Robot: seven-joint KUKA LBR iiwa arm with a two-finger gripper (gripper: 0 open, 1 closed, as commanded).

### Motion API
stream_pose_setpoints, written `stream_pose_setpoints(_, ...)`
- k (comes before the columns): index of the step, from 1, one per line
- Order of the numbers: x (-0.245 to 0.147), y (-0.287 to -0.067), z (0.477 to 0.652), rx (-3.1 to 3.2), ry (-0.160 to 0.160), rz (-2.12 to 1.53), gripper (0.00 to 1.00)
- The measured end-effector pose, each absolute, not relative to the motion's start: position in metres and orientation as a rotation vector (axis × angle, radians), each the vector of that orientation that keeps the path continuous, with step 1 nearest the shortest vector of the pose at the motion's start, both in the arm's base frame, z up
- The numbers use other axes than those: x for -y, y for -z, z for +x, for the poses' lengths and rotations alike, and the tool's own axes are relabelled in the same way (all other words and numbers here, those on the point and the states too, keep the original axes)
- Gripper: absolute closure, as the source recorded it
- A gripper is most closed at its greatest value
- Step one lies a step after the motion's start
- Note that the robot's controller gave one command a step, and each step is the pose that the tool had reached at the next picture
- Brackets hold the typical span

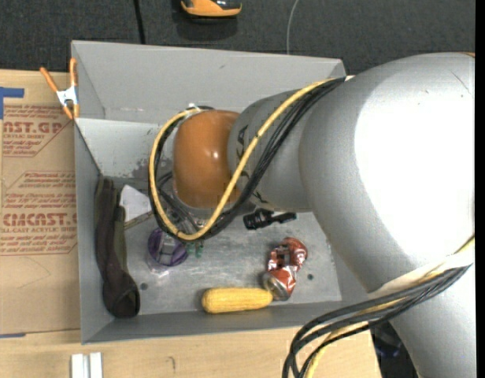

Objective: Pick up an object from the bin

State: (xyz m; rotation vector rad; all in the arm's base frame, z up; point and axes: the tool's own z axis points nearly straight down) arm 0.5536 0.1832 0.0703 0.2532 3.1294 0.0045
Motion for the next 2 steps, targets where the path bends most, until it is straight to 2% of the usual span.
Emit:
stream_pose_setpoints(1, -0.1668, -0.2036, 0.577, -3.125, -0.003, 0.286, 1.0)
stream_pose_setpoints(2, -0.1666, -0.203, 0.5767, -3.127, -0.003, 0.287, 0.0)
